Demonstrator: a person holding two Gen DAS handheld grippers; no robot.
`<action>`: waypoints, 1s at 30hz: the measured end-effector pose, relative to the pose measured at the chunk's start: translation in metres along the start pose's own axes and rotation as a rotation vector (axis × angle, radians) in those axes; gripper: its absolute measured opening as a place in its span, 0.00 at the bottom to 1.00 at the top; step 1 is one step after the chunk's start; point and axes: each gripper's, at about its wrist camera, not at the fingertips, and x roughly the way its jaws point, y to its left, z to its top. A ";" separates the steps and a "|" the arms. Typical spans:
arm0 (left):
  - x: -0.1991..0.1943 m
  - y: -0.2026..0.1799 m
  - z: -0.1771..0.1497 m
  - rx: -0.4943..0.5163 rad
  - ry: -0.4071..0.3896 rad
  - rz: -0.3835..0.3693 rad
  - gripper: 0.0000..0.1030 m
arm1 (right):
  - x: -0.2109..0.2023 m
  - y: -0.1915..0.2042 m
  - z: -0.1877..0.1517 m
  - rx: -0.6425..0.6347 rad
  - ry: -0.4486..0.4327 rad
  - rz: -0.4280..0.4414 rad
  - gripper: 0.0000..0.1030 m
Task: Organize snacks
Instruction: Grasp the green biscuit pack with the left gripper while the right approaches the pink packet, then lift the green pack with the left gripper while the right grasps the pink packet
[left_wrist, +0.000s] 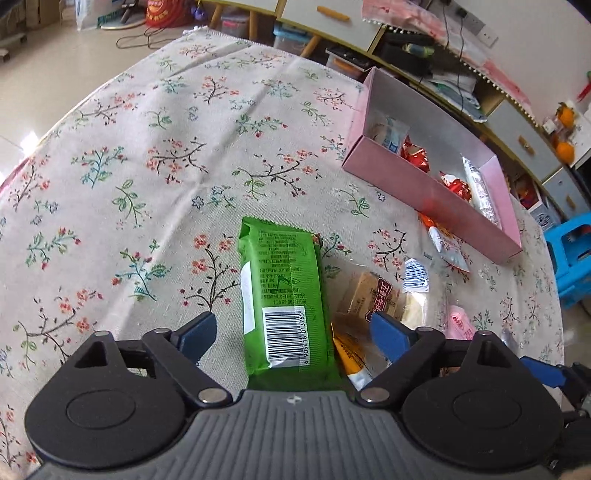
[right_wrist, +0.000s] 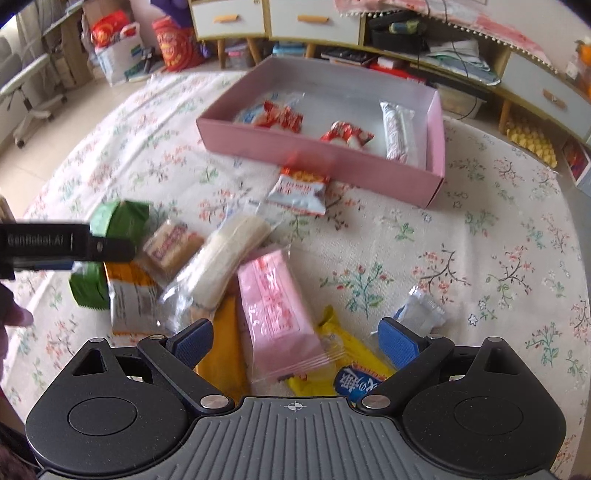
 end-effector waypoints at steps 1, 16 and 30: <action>0.002 0.000 0.000 -0.007 0.004 0.006 0.81 | 0.001 0.002 0.000 -0.008 0.003 -0.001 0.94; 0.002 0.003 0.001 -0.030 0.003 0.016 0.47 | 0.010 0.008 0.004 -0.021 0.027 -0.020 0.92; -0.004 0.007 0.009 -0.040 -0.029 0.012 0.41 | 0.014 0.008 0.009 -0.011 0.018 -0.031 0.48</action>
